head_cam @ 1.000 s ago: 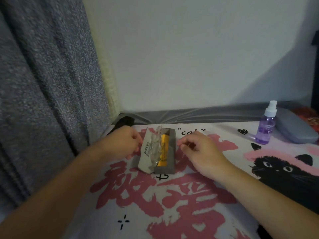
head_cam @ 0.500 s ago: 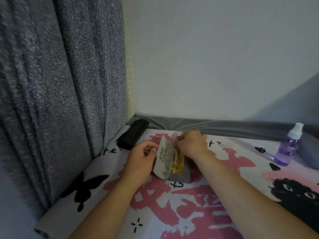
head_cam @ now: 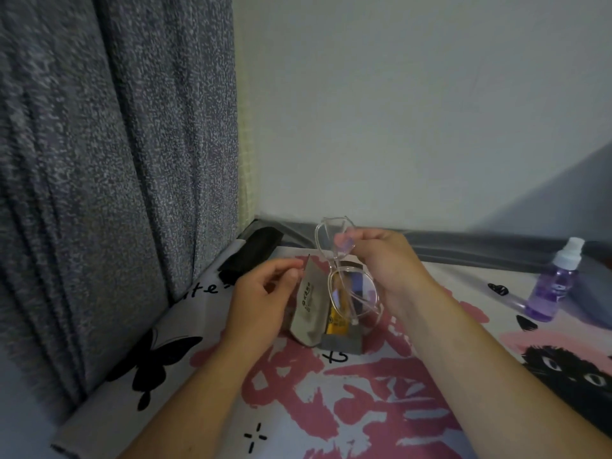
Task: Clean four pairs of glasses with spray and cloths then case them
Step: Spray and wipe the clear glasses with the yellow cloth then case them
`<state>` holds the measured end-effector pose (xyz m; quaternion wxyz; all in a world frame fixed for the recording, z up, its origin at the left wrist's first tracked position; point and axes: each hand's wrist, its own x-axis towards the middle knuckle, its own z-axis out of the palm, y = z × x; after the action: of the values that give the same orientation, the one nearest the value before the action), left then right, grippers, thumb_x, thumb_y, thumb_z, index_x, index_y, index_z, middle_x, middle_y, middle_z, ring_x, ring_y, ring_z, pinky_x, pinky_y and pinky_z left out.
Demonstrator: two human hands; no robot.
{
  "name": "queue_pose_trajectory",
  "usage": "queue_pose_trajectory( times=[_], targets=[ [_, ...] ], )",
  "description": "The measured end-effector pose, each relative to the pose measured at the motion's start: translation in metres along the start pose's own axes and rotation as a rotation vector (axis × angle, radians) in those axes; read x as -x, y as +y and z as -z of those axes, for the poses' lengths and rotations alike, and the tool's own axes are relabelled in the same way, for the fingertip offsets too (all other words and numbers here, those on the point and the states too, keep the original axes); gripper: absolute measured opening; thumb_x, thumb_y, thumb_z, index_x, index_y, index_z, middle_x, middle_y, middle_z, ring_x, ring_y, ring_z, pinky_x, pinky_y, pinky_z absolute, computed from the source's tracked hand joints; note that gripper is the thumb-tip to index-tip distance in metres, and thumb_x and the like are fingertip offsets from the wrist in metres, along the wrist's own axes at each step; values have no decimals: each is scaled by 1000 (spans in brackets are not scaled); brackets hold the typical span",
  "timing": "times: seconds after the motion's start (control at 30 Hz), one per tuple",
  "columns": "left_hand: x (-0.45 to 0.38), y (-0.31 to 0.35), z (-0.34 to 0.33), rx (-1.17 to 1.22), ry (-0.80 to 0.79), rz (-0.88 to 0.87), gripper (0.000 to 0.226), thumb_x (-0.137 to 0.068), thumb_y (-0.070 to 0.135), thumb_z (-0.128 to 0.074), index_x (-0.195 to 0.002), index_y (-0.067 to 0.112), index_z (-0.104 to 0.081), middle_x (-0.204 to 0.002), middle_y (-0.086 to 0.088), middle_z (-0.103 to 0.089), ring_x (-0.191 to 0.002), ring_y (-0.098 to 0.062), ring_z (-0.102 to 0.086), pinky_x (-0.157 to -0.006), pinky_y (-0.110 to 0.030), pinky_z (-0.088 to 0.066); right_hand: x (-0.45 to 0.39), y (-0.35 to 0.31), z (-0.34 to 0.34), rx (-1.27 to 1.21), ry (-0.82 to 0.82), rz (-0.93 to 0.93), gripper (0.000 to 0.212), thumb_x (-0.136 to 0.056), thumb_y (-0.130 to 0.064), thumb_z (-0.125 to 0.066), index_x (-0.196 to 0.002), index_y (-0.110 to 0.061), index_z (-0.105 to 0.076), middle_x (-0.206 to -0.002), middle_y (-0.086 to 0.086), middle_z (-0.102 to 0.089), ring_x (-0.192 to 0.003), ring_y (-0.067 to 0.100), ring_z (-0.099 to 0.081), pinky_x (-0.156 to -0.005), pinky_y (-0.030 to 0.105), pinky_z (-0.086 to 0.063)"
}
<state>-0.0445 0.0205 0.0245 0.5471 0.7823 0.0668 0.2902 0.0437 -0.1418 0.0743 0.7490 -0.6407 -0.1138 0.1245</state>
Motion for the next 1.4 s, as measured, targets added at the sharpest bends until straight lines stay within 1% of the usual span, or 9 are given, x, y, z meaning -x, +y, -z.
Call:
queue_pose_trajectory(
  times=[0.2,0.4,0.5,0.63,0.73,0.83,1.0,1.17,1.4],
  targets=[
    [-20,29,4,211,-313,221,17,-97,14,-64,-105,17,-79,-103,-10,-77,-100,-31,-71,-93,-43,-56,6,3,-12,-275,3,-33,26,-84,-10,-78,-104,4,-72,-87,14,-73,-70,24,-69,-61,32,-58],
    [-34,41,-4,422,-427,497,27,-84,11,-72,-108,-1,-74,-90,-13,-73,-74,-16,-67,-67,-27,-58,6,11,-18,-267,28,-8,9,-86,-6,-75,-79,-11,-76,-86,11,-76,-74,27,-72,-74,45,-62],
    [-42,45,-2,284,-454,536,15,-90,3,-68,-102,1,-77,-84,-12,-73,-68,-14,-66,-63,-24,-57,-3,14,-4,-119,-48,-23,4,-85,-7,-76,-88,-7,-77,-89,13,-76,-84,29,-71,-83,45,-60],
    [-54,51,-1,-38,-436,545,10,-91,-7,-64,-86,-4,-72,-71,-13,-73,-60,-17,-70,-59,-28,-60,-18,24,21,82,136,-12,11,-93,-9,-68,-96,-16,-77,-94,-2,-74,-91,11,-64,-76,22,-46],
    [-66,48,-6,-265,-434,564,8,-89,-8,-65,-97,-9,-67,-81,-21,-76,-68,-27,-75,-72,-41,-64,-25,29,30,90,187,-30,19,-95,-6,-62,-94,-20,-76,-97,-5,-71,-95,11,-59,-88,29,-44],
    [-70,49,-22,-425,-432,536,7,-87,-9,-67,-93,-10,-66,-85,-29,-72,-64,-30,-74,-60,-37,-63,-29,32,29,124,208,-33,22,-96,-6,-59,-90,-20,-75,-97,-3,-70,-93,12,-58,-84,30,-44],
    [-67,47,-52,-506,-493,593,11,-90,-5,-66,-99,-9,-64,-76,-22,-71,-62,-29,-73,-71,-43,-64,-32,38,26,140,227,-48,23,-96,-7,-58,-88,-18,-76,-101,1,-72,-100,16,-62,-85,31,-48],
    [-63,42,-66,-516,-457,670,9,-95,-3,-58,-87,0,-61,-66,-13,-60,-51,-22,-58,-54,-29,-56,-35,42,32,162,230,-71,21,-96,-9,-60,-85,-17,-75,-96,-1,-70,-93,13,-60,-86,33,-48],
    [-59,42,-68,-537,-468,674,11,-95,-2,-60,-96,-7,-69,-84,-23,-74,-72,-32,-73,-77,-44,-63,-39,46,33,179,249,-89,15,-94,-10,-64,-85,-14,-76,-90,-3,-68,-85,12,-59,-83,32,-46]
  ],
)
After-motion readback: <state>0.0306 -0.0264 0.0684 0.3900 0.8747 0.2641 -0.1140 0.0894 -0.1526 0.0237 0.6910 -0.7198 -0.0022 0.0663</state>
